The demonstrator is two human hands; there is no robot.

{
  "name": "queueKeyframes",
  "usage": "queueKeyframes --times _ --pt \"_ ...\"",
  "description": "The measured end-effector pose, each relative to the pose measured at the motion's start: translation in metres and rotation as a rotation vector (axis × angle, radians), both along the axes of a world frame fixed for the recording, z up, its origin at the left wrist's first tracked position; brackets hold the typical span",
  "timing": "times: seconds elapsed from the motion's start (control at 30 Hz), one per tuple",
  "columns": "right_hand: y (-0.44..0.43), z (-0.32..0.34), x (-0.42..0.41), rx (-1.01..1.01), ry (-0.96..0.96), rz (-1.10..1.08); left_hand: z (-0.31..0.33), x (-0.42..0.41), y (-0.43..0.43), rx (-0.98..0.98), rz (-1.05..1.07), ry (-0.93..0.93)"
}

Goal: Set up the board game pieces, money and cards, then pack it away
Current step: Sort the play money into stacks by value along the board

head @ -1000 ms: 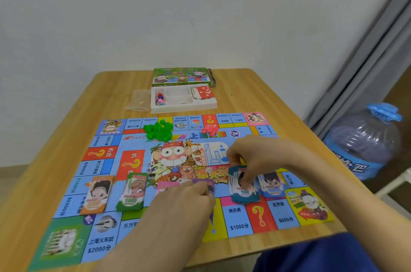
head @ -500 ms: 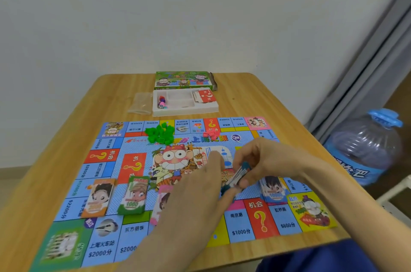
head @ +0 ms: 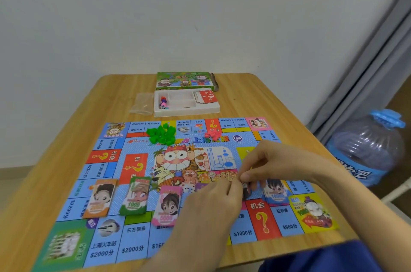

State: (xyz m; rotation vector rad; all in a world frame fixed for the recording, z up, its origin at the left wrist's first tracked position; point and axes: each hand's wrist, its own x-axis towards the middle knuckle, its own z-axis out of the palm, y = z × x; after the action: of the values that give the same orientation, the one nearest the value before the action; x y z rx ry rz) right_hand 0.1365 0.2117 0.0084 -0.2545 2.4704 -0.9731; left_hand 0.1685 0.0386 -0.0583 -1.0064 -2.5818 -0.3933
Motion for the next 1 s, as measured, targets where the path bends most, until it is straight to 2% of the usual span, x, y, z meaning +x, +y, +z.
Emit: queueKeyframes --times 0.2,0.37,0.43,0.5,0.63,0.67,0.73,0.87,1.0 --pt "-0.003 -0.005 -0.001 0.039 0.018 0.012 -0.001 0.000 0.001 -0.107 0.001 0.025" --pt "-0.002 -0.005 -0.003 0.028 0.015 -0.002 0.004 -0.001 0.004 -0.087 0.015 -0.129" --pt "0.002 0.000 0.000 -0.008 -0.022 0.021 0.011 0.001 0.000 -0.033 0.017 -0.178" --pt "0.005 0.003 0.002 -0.030 -0.005 0.041 0.010 0.000 -0.003 0.116 0.040 -0.268" --pt "0.005 0.002 -0.001 -0.034 0.044 0.038 0.019 -0.001 -0.008 0.297 0.042 -0.302" --pt "0.005 0.002 -0.003 -0.025 0.025 0.045 0.022 0.000 -0.010 0.273 0.061 -0.278" --pt "0.004 0.004 -0.006 0.062 -0.003 0.098 0.025 0.000 -0.014 0.149 0.071 -0.113" --pt "-0.012 -0.003 -0.010 0.311 0.051 0.309 0.012 0.001 -0.014 0.017 -0.141 -0.102" --pt "-0.024 -0.013 -0.015 0.390 0.170 0.331 0.009 0.004 -0.012 -0.132 -0.226 -0.086"
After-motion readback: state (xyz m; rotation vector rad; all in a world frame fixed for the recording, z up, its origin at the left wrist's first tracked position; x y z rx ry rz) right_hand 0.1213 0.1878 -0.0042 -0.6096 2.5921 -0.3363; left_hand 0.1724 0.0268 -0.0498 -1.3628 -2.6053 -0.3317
